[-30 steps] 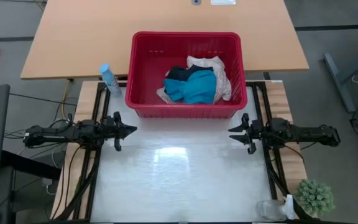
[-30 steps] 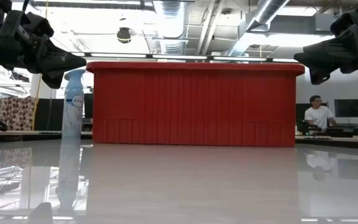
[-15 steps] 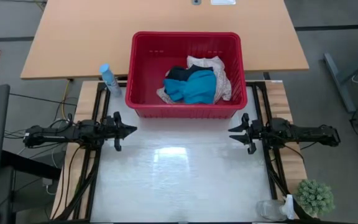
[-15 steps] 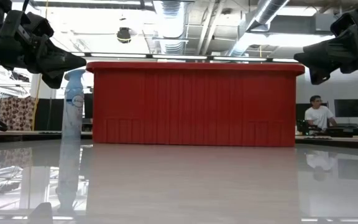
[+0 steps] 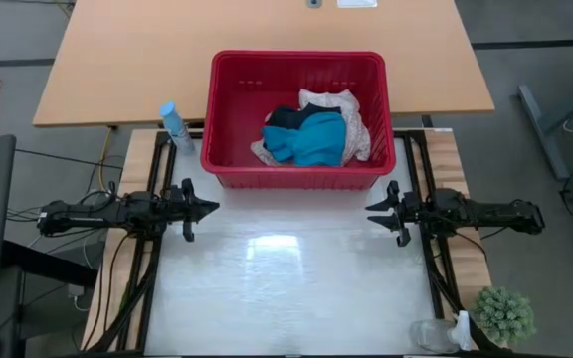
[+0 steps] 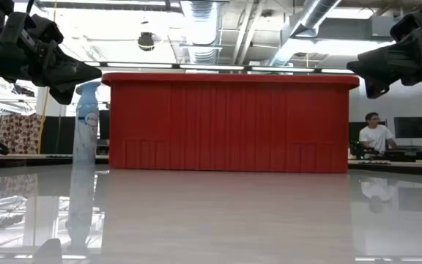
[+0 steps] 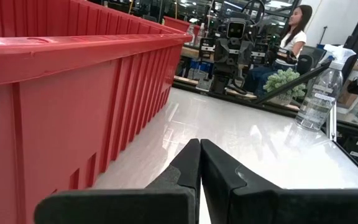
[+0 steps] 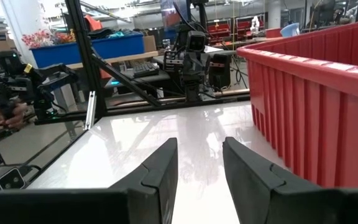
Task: Fold laundry
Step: Remove the blue shorts from the red laundry bin
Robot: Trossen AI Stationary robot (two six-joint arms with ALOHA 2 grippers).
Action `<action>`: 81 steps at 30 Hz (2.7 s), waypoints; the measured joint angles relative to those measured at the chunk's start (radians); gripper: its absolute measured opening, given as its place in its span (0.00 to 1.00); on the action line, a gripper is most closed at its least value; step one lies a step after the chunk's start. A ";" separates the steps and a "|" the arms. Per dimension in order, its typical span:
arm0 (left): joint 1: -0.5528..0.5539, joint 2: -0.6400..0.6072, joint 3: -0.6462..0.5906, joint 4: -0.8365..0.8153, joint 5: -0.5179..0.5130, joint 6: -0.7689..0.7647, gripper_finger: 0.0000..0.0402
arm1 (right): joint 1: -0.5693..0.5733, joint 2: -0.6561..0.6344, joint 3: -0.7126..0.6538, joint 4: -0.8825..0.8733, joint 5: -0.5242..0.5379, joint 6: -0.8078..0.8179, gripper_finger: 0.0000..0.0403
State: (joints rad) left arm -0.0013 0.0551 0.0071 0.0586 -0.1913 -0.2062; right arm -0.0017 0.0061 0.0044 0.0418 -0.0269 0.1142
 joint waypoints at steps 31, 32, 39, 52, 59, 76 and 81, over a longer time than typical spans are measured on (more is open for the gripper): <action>0.000 -0.001 0.008 0.125 -0.377 -0.017 0.00 | -0.001 0.000 0.006 0.305 0.075 -0.084 0.38; 0.000 0.001 0.014 0.123 -0.476 -0.030 0.00 | -0.001 0.000 0.018 0.319 0.079 -0.119 0.38; 0.001 0.000 0.024 0.303 -0.770 0.148 0.00 | 0.000 0.000 0.134 0.372 0.172 -0.296 0.38; 0.001 0.000 0.099 0.547 -0.371 0.009 0.00 | -0.001 0.253 0.409 0.370 0.433 -0.167 0.38; 0.001 0.055 0.331 0.109 -0.268 -0.159 0.00 | -0.001 0.551 0.657 0.306 0.521 -0.135 0.38; 0.001 0.354 0.559 0.000 -0.077 -0.195 0.25 | -0.203 1.018 1.025 0.096 0.473 0.070 0.65; 0.001 0.457 0.596 -0.001 -0.112 -0.235 0.28 | -0.279 1.124 1.141 0.018 0.412 0.072 0.65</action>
State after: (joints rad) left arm -0.0002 0.5126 0.6028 0.0573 -0.3037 -0.4412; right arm -0.2810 1.1305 1.1450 0.0597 0.3847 0.1863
